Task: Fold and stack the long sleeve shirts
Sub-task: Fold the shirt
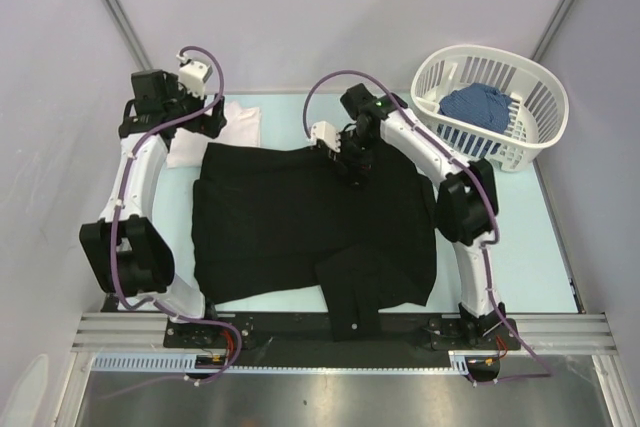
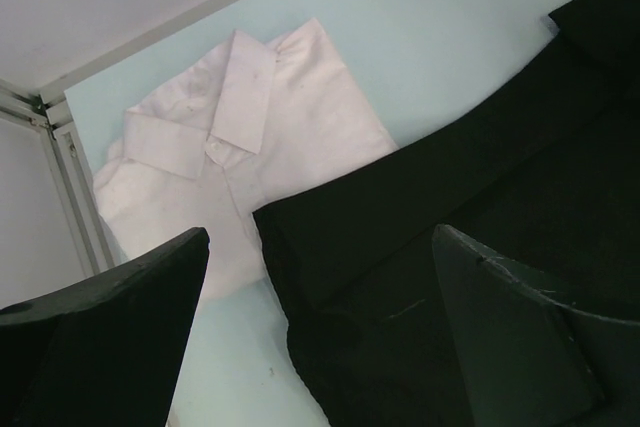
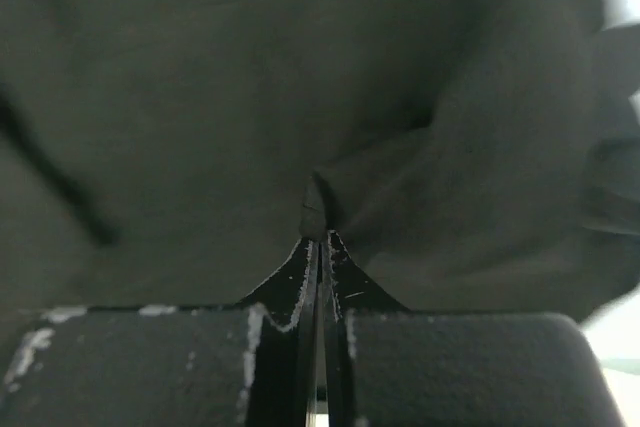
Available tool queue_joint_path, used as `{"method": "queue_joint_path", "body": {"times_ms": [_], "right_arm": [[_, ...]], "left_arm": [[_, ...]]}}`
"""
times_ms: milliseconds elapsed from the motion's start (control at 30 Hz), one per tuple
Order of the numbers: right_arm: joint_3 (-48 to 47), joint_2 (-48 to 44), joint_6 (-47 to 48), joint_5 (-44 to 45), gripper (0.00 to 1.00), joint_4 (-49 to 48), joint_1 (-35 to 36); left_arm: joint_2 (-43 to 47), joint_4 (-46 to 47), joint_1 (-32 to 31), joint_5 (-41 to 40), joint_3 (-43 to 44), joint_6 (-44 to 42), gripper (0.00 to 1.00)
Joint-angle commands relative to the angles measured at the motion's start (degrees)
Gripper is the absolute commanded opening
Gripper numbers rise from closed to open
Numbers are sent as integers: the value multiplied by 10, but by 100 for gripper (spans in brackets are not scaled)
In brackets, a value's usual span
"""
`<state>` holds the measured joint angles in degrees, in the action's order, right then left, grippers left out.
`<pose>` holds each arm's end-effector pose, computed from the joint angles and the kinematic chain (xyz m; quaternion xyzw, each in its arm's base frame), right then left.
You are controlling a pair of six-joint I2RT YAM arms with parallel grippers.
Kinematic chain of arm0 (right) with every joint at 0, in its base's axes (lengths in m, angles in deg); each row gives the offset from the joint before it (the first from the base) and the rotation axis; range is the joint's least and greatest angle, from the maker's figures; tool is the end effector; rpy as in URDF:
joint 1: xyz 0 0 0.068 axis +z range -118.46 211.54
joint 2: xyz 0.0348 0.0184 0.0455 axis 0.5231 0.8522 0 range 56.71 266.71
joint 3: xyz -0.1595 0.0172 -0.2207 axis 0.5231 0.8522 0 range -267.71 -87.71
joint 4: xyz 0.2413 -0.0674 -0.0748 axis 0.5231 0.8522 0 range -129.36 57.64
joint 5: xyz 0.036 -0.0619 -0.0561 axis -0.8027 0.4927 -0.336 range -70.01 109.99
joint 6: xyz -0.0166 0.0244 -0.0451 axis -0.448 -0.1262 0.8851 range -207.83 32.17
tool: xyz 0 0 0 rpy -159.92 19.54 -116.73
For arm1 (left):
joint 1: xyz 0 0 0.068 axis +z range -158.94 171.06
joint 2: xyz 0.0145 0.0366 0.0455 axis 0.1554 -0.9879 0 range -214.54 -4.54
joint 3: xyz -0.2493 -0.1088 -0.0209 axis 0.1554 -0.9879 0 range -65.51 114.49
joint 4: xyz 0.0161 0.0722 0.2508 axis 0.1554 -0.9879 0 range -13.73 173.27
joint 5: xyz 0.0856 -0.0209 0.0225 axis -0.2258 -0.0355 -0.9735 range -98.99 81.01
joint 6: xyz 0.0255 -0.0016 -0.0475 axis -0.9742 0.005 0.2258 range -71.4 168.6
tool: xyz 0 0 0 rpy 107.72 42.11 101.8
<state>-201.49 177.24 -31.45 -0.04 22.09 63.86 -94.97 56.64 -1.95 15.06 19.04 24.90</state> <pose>0.3692 0.2479 0.2719 -0.6995 0.6685 0.1282 0.2176 0.3607 0.0297 0.3549 0.2238 0.8338 -0.0517 0.5020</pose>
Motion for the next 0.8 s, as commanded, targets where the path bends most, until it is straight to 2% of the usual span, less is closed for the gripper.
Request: {"method": "queue_joint_path", "body": {"times_ms": [0,133,167,233,300,367,400,433,533,667,767], "right_arm": [[-128,84,-141,-80,0,246,-45],[-231,149,-276,-197,0,253,-69],[-275,164,-305,-209,0,238,-70],[-257,148,-369,-196,0,186,-57],[-220,130,-398,-205,12,134,-51],[-168,87,-433,-281,39,69,-69],[-102,68,-442,-297,52,41,-79],[-81,41,-442,-300,65,17,-101],[-16,3,-406,-254,78,-15,-147],[75,-28,-378,-215,78,-37,-198],[145,-50,-382,-212,77,-100,-219]], "left_arm": [[50,-11,-3,28,-32,30,99],[61,-9,-3,70,-63,57,99],[61,-9,-4,79,-68,66,99],[57,-4,-4,102,-73,80,99],[52,0,-4,120,-74,95,99],[45,3,-5,141,-74,103,98],[43,3,-7,143,-75,103,97],[41,3,-8,144,-74,101,97],[44,3,-18,140,-83,75,96],[25,4,-22,111,-81,37,96],[-14,-55,-22,122,-39,-16,94]]}}
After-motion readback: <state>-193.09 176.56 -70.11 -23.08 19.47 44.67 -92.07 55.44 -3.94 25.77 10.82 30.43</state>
